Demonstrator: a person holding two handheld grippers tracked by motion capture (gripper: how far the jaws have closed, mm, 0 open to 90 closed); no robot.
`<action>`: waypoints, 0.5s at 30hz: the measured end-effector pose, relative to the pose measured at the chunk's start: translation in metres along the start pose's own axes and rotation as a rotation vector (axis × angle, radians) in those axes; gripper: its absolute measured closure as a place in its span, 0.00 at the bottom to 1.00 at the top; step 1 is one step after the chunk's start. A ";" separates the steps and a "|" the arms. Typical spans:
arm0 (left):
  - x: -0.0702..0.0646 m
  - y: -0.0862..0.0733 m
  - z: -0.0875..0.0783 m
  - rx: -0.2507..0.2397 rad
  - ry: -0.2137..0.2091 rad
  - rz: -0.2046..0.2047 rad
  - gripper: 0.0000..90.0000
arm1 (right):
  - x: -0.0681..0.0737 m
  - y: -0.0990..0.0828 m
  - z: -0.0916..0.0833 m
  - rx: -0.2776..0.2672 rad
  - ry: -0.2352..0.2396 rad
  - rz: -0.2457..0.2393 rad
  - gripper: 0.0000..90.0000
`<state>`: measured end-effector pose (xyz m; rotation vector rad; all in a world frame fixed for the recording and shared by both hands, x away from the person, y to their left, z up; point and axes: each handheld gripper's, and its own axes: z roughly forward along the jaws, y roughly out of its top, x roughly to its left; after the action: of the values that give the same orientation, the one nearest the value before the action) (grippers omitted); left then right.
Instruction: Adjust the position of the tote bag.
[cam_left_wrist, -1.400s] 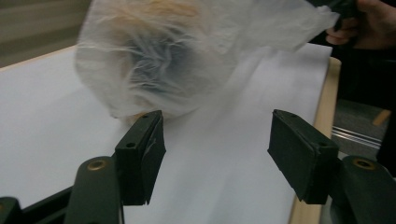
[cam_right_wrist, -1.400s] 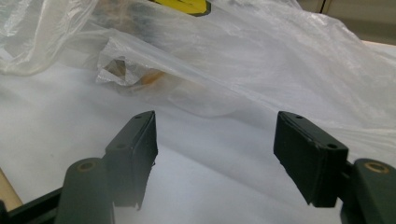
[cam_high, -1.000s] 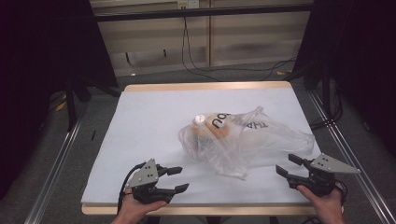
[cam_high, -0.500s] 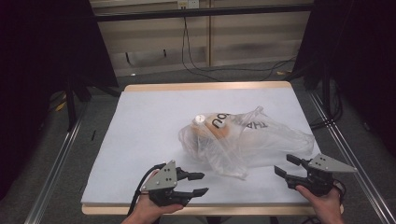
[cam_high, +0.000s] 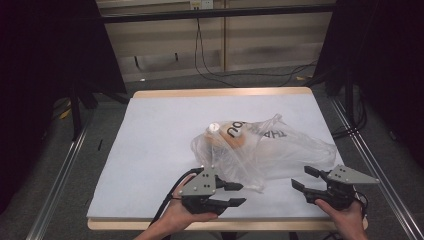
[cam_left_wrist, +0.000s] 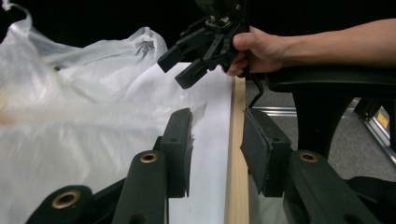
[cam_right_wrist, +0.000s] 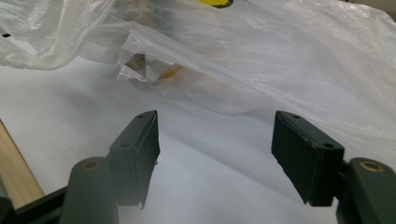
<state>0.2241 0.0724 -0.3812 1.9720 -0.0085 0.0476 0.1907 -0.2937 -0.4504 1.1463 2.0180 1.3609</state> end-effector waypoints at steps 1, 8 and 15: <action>0.001 0.002 0.004 0.007 -0.011 0.009 0.70 | 0.000 0.000 0.000 -0.001 0.001 0.000 0.35; 0.012 0.014 0.021 0.021 0.022 0.033 0.67 | 0.000 0.000 0.000 -0.011 0.009 0.003 0.35; 0.013 0.012 0.037 0.071 0.019 0.059 0.63 | 0.001 0.000 0.002 0.001 0.013 0.002 0.35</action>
<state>0.2382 0.0335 -0.3839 2.0424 -0.0534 0.1066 0.1918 -0.2921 -0.4511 1.1425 2.0273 1.3726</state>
